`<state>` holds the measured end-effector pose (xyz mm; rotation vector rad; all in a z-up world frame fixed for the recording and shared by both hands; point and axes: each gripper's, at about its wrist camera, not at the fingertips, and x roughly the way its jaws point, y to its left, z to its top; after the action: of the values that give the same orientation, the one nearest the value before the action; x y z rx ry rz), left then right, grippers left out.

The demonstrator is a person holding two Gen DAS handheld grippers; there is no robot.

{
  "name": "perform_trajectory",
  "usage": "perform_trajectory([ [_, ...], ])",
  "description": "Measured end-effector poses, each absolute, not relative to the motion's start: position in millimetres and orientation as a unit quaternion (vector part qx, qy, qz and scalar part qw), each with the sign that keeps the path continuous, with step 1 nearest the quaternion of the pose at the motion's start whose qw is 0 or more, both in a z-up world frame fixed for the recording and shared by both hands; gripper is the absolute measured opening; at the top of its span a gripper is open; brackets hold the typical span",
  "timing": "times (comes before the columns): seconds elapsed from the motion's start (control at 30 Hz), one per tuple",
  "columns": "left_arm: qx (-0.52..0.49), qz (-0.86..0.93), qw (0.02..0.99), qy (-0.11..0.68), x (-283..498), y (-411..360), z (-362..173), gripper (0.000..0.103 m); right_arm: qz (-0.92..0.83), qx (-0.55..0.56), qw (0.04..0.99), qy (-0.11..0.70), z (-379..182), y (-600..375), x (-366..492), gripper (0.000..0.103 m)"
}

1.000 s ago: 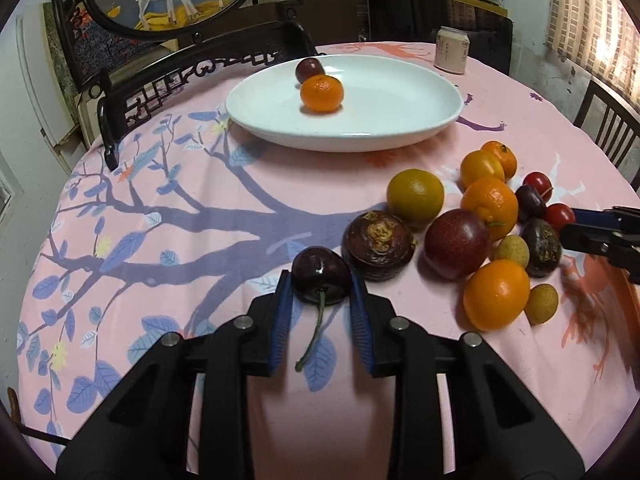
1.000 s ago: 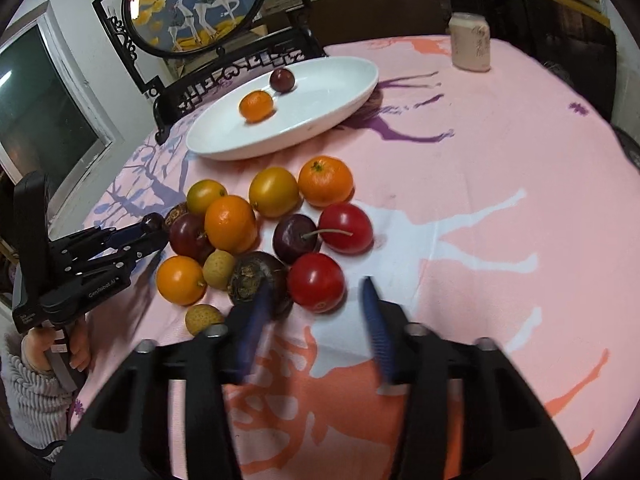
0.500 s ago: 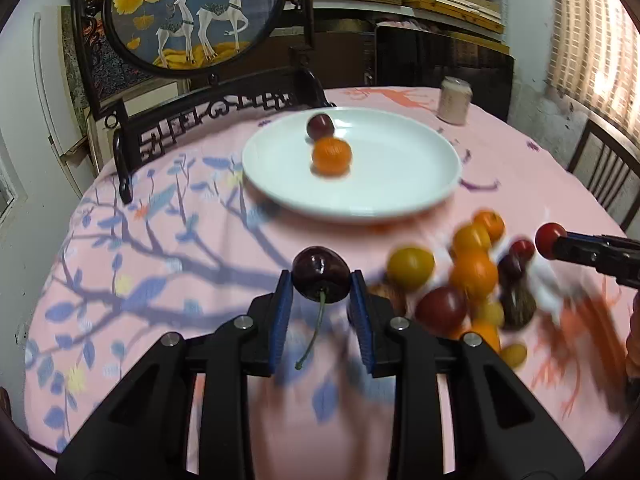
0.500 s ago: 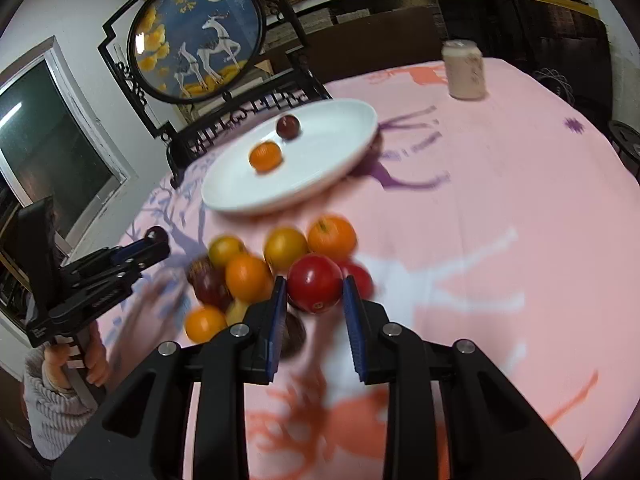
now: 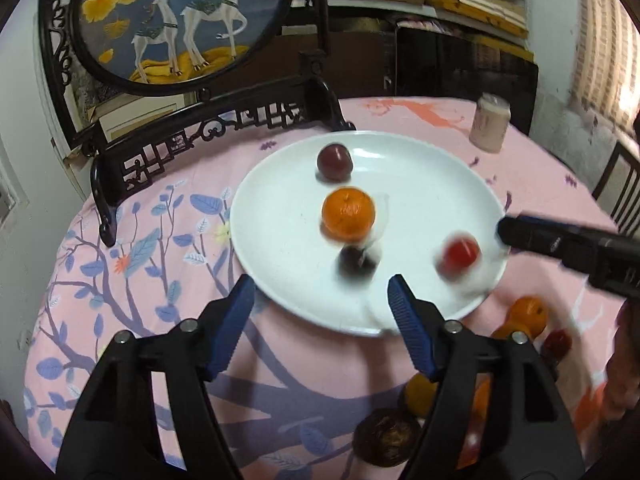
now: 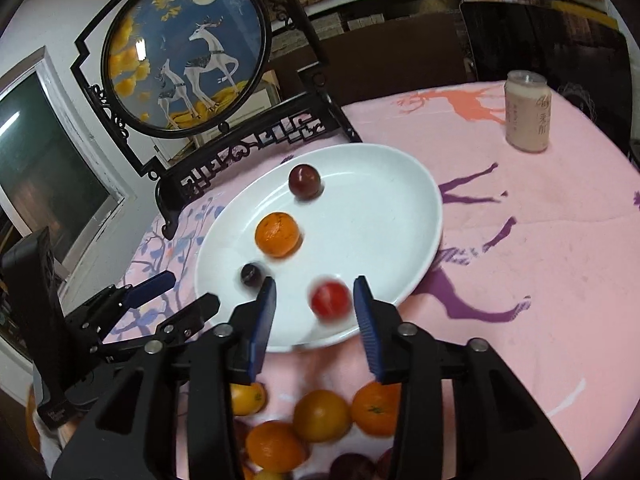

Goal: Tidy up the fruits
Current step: 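Lower the cherry and red tomato onto the white plate and open both tools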

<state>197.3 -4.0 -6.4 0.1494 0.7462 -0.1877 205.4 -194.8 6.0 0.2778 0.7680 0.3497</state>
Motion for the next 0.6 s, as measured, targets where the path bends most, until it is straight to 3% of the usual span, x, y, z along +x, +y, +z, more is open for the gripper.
perform_trajectory([
  [0.07,0.073,-0.086,0.924,0.366,195.1,-0.9,-8.4,0.08,0.161,0.133,0.909,0.361,8.9,-202.7,199.6,0.046],
  [0.1,0.071,-0.085,0.924,0.366,192.8,0.7,-8.8,0.085,0.16,0.135,0.91,0.357,10.6,-206.7,196.0,0.054],
  [0.13,0.071,-0.082,0.926,0.362,188.2,2.7,-8.6,0.086,0.159,0.14,0.911,0.353,12.2,-211.5,190.5,0.069],
  [0.17,0.072,-0.079,0.927,0.359,184.6,3.8,-8.2,0.089,0.157,0.147,0.912,0.349,13.4,-216.4,183.6,0.074],
  [0.2,0.074,-0.076,0.929,0.355,181.4,4.3,-8.0,0.091,0.154,0.152,0.912,0.347,13.6,-219.5,179.5,0.088],
  [0.23,0.075,-0.072,0.931,0.35,176.4,4.9,-7.9,0.093,0.151,0.158,0.913,0.344,14.3,-223.2,172.2,0.094],
  [0.37,0.078,-0.073,0.928,0.357,160.5,5.9,-15.7,0.096,0.157,0.152,0.925,0.311,18.1,-229.3,142.2,0.101],
  [0.6,0.093,-0.076,0.926,0.358,122.5,9.8,-23.4,0.1,0.164,0.141,0.933,0.288,10.2,-240.0,95.0,0.102],
])
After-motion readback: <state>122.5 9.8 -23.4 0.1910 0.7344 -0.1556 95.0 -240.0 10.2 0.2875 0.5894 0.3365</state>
